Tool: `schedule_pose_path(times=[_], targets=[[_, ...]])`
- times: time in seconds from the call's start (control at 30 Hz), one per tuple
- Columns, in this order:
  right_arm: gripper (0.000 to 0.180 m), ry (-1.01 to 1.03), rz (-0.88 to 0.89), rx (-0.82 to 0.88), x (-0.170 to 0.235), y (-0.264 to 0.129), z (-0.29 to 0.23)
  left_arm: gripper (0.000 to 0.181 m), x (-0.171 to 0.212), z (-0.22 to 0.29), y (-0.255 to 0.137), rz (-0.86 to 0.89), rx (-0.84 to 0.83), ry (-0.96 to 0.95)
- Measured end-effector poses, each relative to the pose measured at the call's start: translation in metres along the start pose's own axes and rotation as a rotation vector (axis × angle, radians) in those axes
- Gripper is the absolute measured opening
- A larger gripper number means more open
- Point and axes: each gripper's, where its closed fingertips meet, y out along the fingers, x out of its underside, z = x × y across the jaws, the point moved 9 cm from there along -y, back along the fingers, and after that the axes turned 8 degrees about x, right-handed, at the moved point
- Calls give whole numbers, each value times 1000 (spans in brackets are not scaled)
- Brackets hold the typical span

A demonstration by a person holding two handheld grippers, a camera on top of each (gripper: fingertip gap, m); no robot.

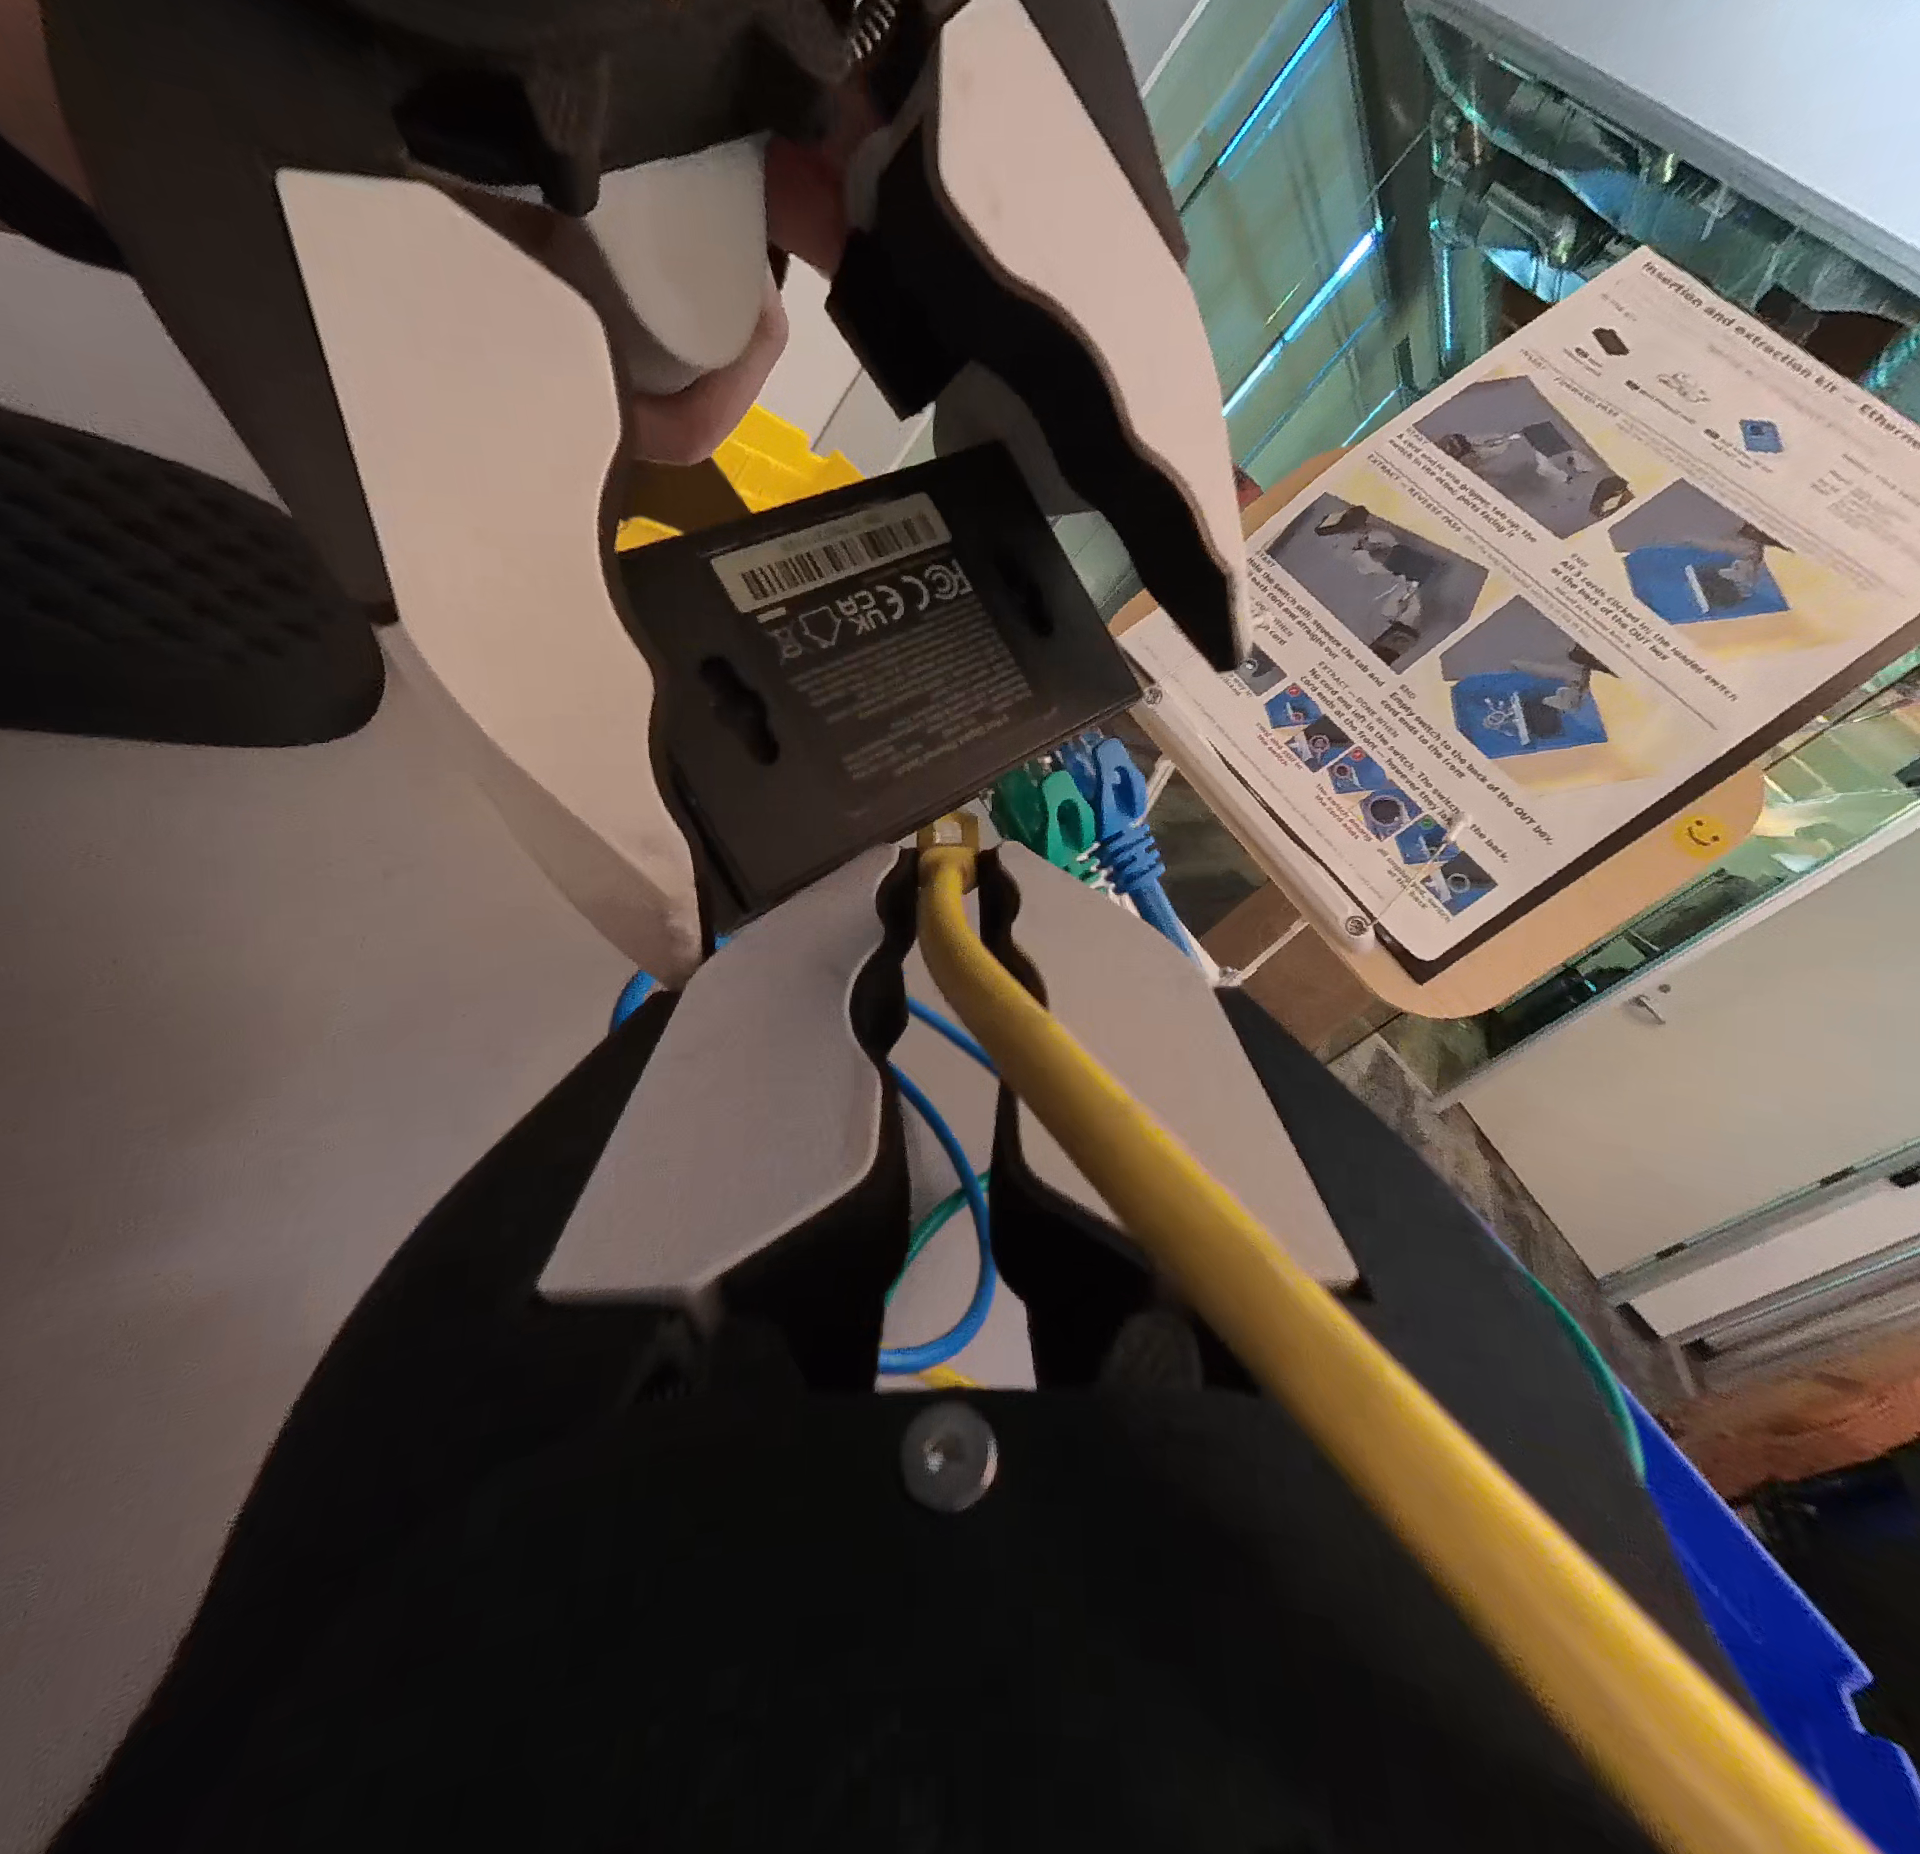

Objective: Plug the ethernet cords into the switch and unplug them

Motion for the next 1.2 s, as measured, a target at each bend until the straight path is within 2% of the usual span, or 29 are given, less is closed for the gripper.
schedule_pose_path(times=[0.13,0.5,0.77,1.0,1.03,1.13,1.2], targets=[[11,76,51,45,-1,-6,2,98,-13,-3,-2,-44,21,64],[12,416,253,153,-10,-12,16,98,-68,-32,-6,-316,192,334],[12,638,417,157,-13,-19,33,98,-108,-48,0,-423,252,348],[12,761,450,115,-7,-23,37,94,-120,-43,7,-476,242,382],[12,768,458,119,-7,-24,37,83,-119,-41,7,-472,269,362],[11,793,454,116,-3,-26,38,69,-111,-36,7,-426,277,311],[11,808,365,59,4,-21,34,56,-90,-28,10,-382,291,197]])
